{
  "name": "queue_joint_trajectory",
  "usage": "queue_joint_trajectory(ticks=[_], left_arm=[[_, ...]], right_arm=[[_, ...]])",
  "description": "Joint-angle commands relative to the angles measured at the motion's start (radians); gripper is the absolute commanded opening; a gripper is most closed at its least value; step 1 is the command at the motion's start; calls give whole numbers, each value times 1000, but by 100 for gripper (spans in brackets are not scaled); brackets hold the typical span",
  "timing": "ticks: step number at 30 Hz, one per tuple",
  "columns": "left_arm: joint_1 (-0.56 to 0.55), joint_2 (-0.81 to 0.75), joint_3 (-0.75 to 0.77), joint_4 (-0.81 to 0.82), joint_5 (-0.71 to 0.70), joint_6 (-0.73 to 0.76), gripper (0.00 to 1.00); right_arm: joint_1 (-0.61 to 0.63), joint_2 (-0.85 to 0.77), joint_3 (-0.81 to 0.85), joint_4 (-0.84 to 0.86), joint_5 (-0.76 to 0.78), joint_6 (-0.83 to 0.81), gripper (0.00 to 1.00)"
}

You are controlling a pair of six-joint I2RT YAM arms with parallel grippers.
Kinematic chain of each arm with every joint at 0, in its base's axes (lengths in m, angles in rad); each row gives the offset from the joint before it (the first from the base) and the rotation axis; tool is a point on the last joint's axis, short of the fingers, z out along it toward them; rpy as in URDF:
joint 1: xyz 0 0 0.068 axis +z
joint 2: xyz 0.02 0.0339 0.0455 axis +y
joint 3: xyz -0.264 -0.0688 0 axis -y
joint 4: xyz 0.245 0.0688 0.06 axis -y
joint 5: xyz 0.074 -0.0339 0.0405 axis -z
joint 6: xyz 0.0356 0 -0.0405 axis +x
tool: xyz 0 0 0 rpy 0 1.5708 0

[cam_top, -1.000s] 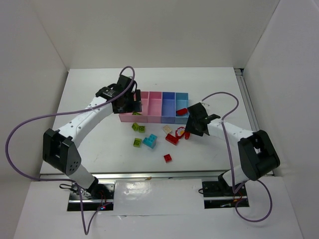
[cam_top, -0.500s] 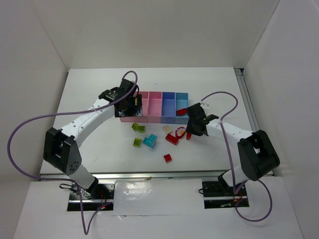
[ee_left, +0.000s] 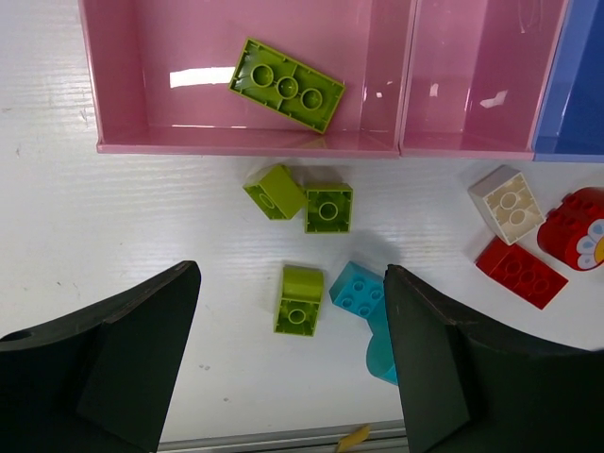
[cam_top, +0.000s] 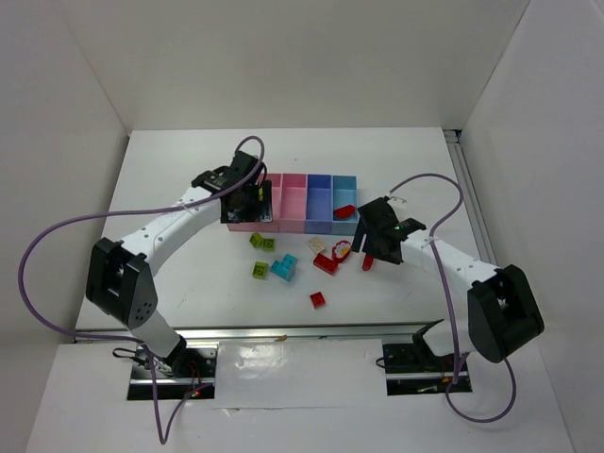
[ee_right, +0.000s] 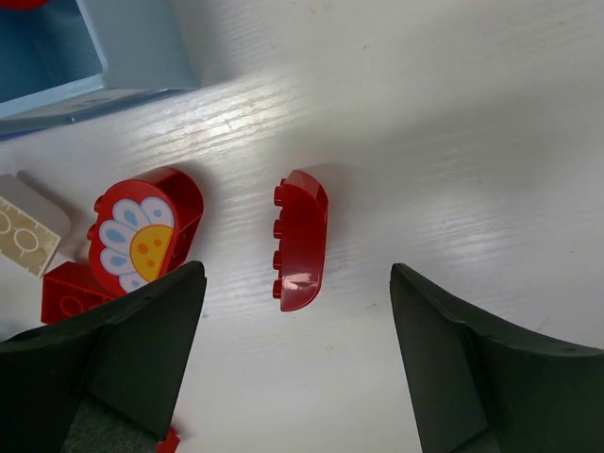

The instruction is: Sort the legos into containers by color

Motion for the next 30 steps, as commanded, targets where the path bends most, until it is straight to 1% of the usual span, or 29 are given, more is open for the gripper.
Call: queue_joint_trajectory(ticks=[1,4,8,12,13,16,17,18,19,21,22,23,24,26,29,30], left_arm=[[-10,-1,-2,18,6,-8,89],[-10,-1,-2,18,6,-8,89],[-10,-1,-11,18,6,-8,89],[-10,-1,-11,18,-3,1,89],[-10,-1,-11,18,-4,1,89],[-10,-1,-11,18,-4,1,89],[-10,-1,-11,9,-4,1,89],[-10,-1,-26,9,-4,1,89],[-10,-1,-36,9,-4,1,88],[-10,-1,-65,-2,-4,-14,83],[-10,-10,-76,-2,-4,-27,82],[-10,-10,-102,-2,-4,-36,82],[-10,-24,-117,-2,6,-51,82],[-10,-36,-170,-2,15,-74,85],[-10,-58,-217,22,27,-90,89],[-10,-58,-227,22,36,-102,89]], right_arm=[[6,0,20,6,-39,-20,86],[6,52,9,31,-59,-20,86],[6,88,-23,68,-59,-20,71],[6,117,-48,89,-50,-20,59],[6,117,-48,89,-40,-20,49],[6,77,1,39,8,-9,35],[18,48,15,39,43,5,35],[18,-17,24,39,43,5,35],[18,-48,37,52,56,-12,34],[18,-87,90,62,65,-50,34],[18,-87,119,62,65,-69,34],[18,-63,158,48,65,-95,34],[18,-37,237,37,65,-109,34],[18,45,302,37,51,-155,34],[18,146,374,111,13,-207,35],[18,175,392,120,4,-207,35]])
